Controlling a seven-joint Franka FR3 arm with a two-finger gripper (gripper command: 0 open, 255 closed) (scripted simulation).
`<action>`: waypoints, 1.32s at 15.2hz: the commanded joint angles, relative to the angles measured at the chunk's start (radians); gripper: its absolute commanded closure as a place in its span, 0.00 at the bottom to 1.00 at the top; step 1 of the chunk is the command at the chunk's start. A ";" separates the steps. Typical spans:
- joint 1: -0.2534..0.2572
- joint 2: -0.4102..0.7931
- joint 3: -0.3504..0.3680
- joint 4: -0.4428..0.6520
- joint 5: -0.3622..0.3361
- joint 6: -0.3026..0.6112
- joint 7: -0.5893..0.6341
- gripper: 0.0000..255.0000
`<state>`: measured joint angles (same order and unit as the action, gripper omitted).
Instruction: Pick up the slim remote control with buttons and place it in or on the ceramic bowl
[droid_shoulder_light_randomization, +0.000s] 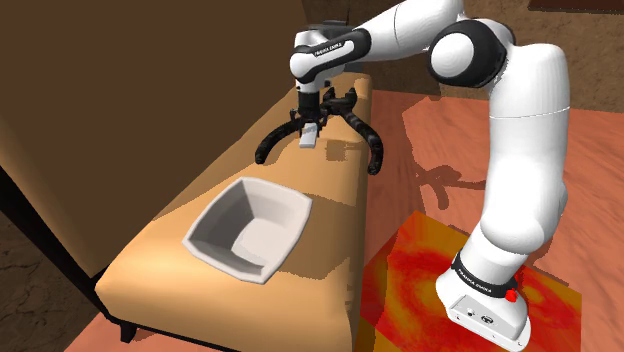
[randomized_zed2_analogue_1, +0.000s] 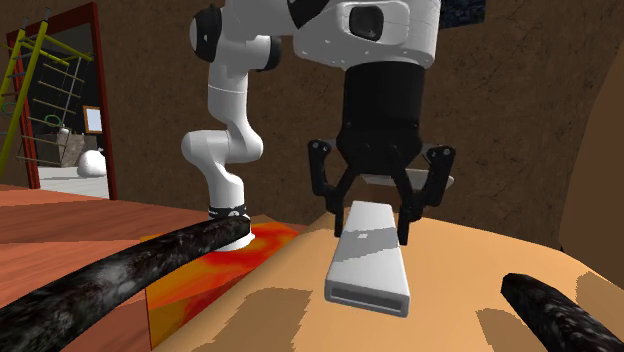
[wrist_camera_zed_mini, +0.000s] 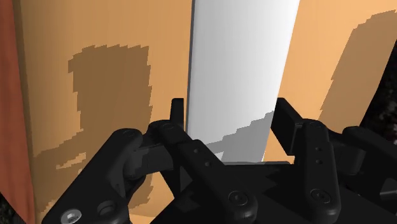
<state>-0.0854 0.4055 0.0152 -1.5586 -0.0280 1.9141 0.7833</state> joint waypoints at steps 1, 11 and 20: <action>-0.001 -0.005 0.000 0.022 0.000 -0.027 -0.002 1.00; -0.001 -0.022 0.000 0.131 0.001 -0.153 -0.005 1.00; 0.000 -0.018 0.000 0.245 0.002 -0.263 -0.007 1.00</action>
<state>-0.0855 0.3830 0.0152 -1.3285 -0.0261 1.6618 0.7764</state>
